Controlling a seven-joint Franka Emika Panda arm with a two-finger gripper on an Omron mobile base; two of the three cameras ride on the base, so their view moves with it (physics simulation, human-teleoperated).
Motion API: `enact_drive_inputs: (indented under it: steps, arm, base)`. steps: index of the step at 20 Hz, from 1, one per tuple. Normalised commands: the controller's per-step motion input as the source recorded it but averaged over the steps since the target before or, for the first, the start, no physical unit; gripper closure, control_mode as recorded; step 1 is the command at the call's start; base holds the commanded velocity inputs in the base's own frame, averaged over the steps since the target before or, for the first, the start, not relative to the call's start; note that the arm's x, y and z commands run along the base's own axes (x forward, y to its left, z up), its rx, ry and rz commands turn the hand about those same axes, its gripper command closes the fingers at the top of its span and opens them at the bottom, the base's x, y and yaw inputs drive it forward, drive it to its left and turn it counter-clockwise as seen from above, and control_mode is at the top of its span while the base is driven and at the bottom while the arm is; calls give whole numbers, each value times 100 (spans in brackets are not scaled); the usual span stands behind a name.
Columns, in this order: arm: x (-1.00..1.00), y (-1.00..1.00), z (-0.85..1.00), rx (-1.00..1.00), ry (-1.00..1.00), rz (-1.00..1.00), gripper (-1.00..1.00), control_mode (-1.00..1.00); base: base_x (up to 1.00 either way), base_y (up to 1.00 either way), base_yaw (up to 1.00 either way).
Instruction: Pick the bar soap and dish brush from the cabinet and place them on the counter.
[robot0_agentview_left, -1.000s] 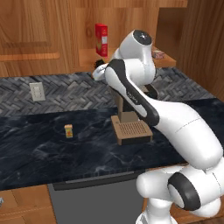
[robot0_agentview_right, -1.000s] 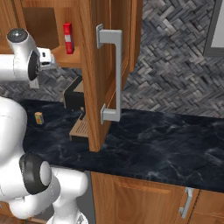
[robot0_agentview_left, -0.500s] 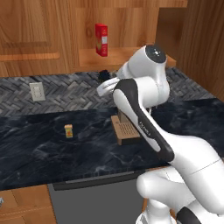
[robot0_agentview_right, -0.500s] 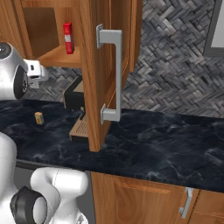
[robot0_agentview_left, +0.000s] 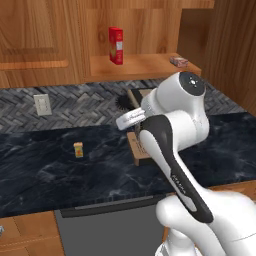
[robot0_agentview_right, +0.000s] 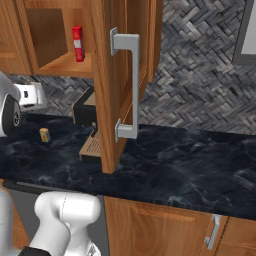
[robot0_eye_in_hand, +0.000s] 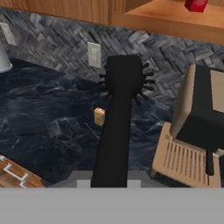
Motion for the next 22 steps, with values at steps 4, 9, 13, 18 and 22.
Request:
enact_drive_inputs:
  steps: [4,9,13,18,22]
  arm:
    - [-17,0,-30,0,0,0,100,-100]
    - [-9,0,-35,0,0,0,100,-100]
    - [-2,0,-31,0,1,0,100,-100]
    - [0,2,-20,0,4,0,100,-100]
    - [0,3,-20,0,8,0,100,-100]
  base:
    - [0,0,0]
    - [0,0,0]
    - [0,0,0]
    - [0,0,0]
    - [0,0,0]
